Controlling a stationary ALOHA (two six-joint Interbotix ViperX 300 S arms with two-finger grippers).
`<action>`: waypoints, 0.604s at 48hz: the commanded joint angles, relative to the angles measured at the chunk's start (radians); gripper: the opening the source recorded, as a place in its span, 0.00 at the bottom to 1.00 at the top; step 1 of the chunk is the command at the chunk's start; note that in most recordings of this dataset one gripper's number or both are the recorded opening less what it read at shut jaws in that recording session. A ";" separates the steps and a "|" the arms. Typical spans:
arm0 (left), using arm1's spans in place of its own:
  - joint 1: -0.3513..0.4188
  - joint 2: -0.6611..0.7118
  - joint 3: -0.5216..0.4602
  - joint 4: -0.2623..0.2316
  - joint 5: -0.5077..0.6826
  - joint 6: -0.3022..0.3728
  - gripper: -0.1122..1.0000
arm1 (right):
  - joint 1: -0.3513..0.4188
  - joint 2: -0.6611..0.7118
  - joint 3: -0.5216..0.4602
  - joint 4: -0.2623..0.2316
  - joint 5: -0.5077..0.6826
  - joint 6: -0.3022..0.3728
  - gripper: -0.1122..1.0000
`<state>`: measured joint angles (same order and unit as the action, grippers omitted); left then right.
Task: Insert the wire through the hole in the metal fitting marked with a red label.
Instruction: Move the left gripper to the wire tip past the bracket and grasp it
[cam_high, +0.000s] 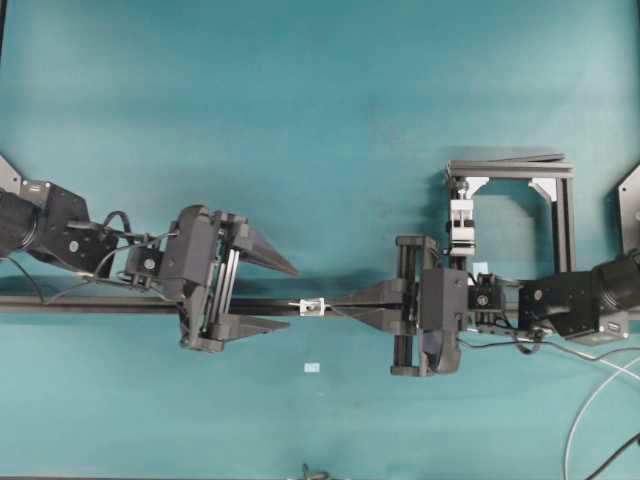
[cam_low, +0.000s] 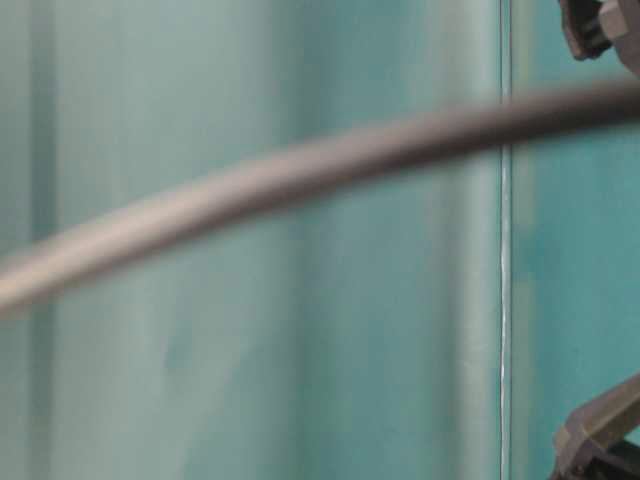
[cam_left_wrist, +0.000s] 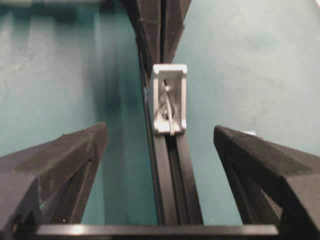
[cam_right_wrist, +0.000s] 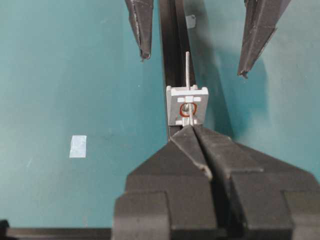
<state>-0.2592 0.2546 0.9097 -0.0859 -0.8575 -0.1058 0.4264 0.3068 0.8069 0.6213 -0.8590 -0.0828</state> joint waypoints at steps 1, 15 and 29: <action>0.003 -0.009 -0.021 -0.003 0.008 -0.002 0.62 | -0.005 -0.012 -0.015 -0.005 -0.009 -0.002 0.09; 0.002 -0.011 -0.025 -0.002 0.015 -0.055 0.62 | -0.008 -0.012 -0.020 -0.018 -0.006 -0.002 0.09; 0.002 -0.012 -0.025 -0.002 0.026 -0.103 0.23 | -0.008 -0.012 -0.020 -0.018 -0.003 -0.002 0.09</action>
<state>-0.2592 0.2562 0.8989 -0.0859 -0.8299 -0.2086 0.4218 0.3068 0.8007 0.6044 -0.8590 -0.0828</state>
